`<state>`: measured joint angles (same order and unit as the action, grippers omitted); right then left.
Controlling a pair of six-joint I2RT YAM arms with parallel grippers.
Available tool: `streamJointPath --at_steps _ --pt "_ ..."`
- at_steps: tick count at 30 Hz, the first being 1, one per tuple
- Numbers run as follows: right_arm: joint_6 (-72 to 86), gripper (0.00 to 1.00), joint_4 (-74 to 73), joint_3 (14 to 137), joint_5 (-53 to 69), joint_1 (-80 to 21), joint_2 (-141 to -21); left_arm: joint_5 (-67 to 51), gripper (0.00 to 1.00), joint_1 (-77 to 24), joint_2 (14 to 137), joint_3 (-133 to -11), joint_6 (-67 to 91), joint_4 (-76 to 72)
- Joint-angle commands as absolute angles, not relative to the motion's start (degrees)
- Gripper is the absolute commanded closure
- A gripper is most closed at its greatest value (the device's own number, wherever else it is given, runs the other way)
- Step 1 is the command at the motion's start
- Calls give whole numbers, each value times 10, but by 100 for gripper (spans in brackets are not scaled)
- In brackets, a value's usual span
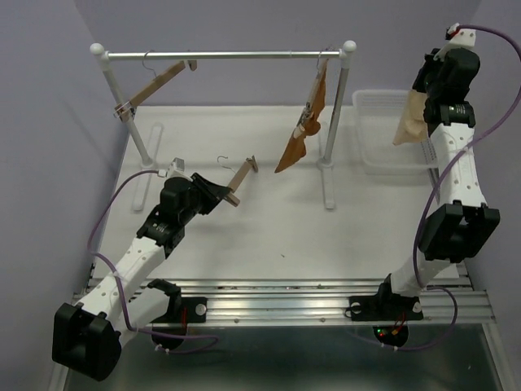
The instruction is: Remove the underwear clipped to the hanger
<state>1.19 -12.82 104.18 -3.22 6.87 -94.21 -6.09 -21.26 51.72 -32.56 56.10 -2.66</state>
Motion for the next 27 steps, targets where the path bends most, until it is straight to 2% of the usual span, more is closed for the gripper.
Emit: streamJointPath --at_steps 1,6,8,9,10,12,21,27 --pt "44 99 -105 1075 29 95 -984 -77 100 -211 520 -361 524 -51" --pt "31 98 -89 1035 18 95 -1017 -86 100 -211 526 -369 503 -48" --pt "51 59 -91 1007 10 95 -1018 -87 100 -210 531 -381 495 -38" --pt "71 32 -91 998 13 95 -1014 -84 100 -211 533 -389 487 -29" --pt "83 19 -91 987 17 95 -1009 -85 100 -211 534 -393 484 -26" --pt "118 1 -91 963 27 95 -996 -84 100 -211 536 -399 472 -19" --pt "191 0 -61 860 205 90 -873 -86 100 -211 534 -419 411 33" --pt "139 0 -48 773 233 28 -742 -56 100 -220 511 -428 370 42"
